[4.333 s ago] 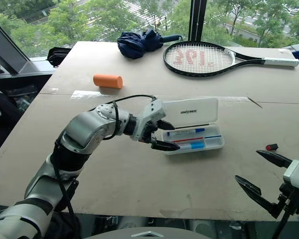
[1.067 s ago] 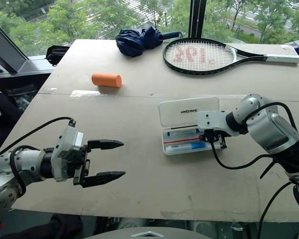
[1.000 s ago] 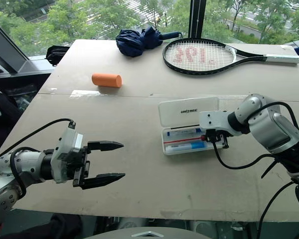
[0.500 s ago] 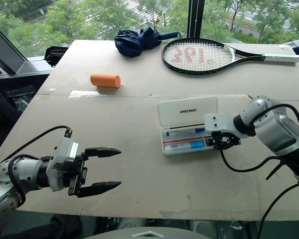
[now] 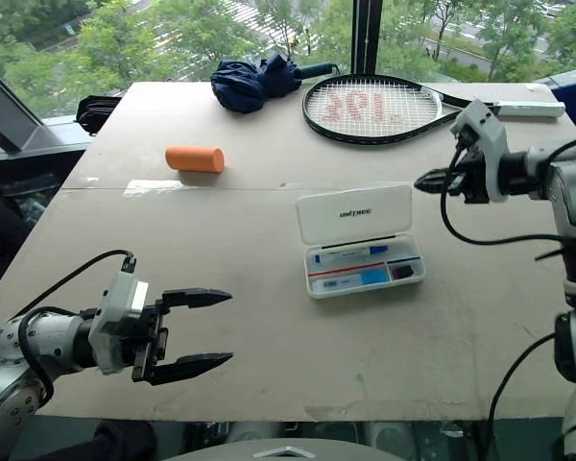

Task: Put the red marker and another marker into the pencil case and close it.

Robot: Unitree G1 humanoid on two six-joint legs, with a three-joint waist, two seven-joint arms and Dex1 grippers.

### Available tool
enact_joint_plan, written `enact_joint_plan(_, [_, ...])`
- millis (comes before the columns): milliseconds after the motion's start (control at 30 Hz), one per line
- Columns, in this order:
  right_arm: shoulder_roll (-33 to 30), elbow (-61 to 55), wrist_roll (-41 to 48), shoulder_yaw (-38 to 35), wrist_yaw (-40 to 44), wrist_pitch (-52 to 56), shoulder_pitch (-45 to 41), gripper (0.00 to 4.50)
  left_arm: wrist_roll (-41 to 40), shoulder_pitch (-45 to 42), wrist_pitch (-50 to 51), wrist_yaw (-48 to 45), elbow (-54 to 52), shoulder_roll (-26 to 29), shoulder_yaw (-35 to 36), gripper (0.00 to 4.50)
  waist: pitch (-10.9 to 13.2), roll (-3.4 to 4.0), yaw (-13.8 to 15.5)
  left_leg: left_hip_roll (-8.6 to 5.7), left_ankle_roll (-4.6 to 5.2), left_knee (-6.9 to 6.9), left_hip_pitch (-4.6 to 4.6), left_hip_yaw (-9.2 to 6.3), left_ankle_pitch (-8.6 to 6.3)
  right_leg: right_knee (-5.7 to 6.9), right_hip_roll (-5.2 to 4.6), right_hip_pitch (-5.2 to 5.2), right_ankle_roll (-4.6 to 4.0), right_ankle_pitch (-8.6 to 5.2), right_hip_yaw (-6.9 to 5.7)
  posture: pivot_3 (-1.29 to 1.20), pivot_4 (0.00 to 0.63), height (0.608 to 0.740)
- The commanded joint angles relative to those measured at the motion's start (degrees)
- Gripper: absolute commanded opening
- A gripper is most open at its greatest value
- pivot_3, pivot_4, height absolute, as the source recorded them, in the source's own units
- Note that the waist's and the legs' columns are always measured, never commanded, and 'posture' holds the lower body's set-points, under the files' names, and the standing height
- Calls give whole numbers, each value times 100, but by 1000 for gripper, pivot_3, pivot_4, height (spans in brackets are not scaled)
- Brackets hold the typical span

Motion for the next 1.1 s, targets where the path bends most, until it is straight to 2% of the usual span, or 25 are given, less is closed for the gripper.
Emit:
enact_joint_plan(33, [407, 1705, -568, 359, -392, -969, -803, 49, 8, -73, -84, 14, 7, -24, 60, 4500, 0, -1, -4, -1, -1, -4, -6, 4, 1, 0, 1, -7, 1, 0, 4, 0, 150, 732])
enact_joint_plan(167, [933, 3569, -1004, 715, -132, -1852, -1578, 49, 15, 69, -114, 29, -19, -60, 150, 4500, 1, 1, 0, -5, -3, -15, -30, 11, 2, -4, -1, -36, 3, 1, 7, 0, 150, 732])
enact_joint_plan(267, [1150, 4312, -1262, 1091, 1030, -2314, -1851, 49, 24, 294, -134, 107, -149, -123, 243, 4500, 1, 2, -5, -5, -26, -4, -90, 8, 15, 0, -1, -90, 5, 3, 4, 0, 150, 732])
enact_joint_plan(333, [1151, 4380, -1308, 1273, 2081, -2375, -1940, 49, 16, 449, -132, 175, -254, -163, 316, 4500, 2, 3, -2, -5, -27, -2, -96, 8, 16, -3, -3, -93, 5, 3, 3, 0, 150, 732])
enact_joint_plan(400, [1067, 4240, -1327, 1486, 2710, -2433, -1935, 49, 3, 581, -133, 222, -340, -190, 379, 4500, 3, 4, 2, -5, -26, -2, -97, 6, 16, -3, -4, -93, 5, 3, 0, 0, 150, 732])
enact_joint_plan(500, [612, 3217, -713, 2057, 2896, -2166, -1623, 49, -22, 734, -120, 261, -465, -220, 439, 4500, 5, 9, 6, -4, -4, 2, -93, 1, 3, 7, -5, -92, 5, 3, -2, 0, 150, 732])
enact_joint_plan(633, [-296, 779, 217, 2392, 2896, -1250, -697, 49, -86, 789, -84, 243, -567, -227, 399, 4500, 4, 7, 66, -4, -3, 7, -96, -16, 2, 7, -12, -89, 4, 2, -18, 0, 150, 732])
enact_joint_plan(733, [-389, -534, 59, 2266, 2407, -940, 377, 49, -77, 652, -59, 250, -551, -226, 255, 4500, -6, -2, 62, -2, -2, 5, -94, -24, 1, 2, -16, -80, 4, 2, -23, 0, 150, 732])
enact_joint_plan(867, [-304, -1207, -636, 2445, 1317, -1351, 1720, 49, -96, 347, 22, 267, -484, -180, 88, 4500, -30, 5, 30, -2, -1, 12, -82, -11, 1, 18, -7, -78, 4, 2, -9, 0, 150, 732])
enact_joint_plan(933, [-338, -1436, -716, 2320, 1073, -1426, 2130, 49, -104, 243, 61, 252, -456, -158, 44, 4500, -89, -53, 36, 1, -1, 9, -60, -20, 1, 16, 0, -56, 3, 2, -20, 0, 150, 732])
enact_joint_plan(1000, [-433, -1914, -434, 1790, 926, -1445, 2504, 49, -93, 181, 70, 203, -434, -127, -2, 4500, -114, -87, 47, 9, -1, -11, 27, -24, -1, -11, 8, 33, -2, -1, -24, 0, 150, 732])
enact_joint_plan(1100, [-356, -3103, 566, -136, 632, -1811, 3441, 49, -57, 125, 144, 313, -469, -122, -81, 4500, -111, -94, 138, 5, 0, -17, 81, -38, -3, -37, -4, 106, -23, -15, -33, 0, 150, 732])
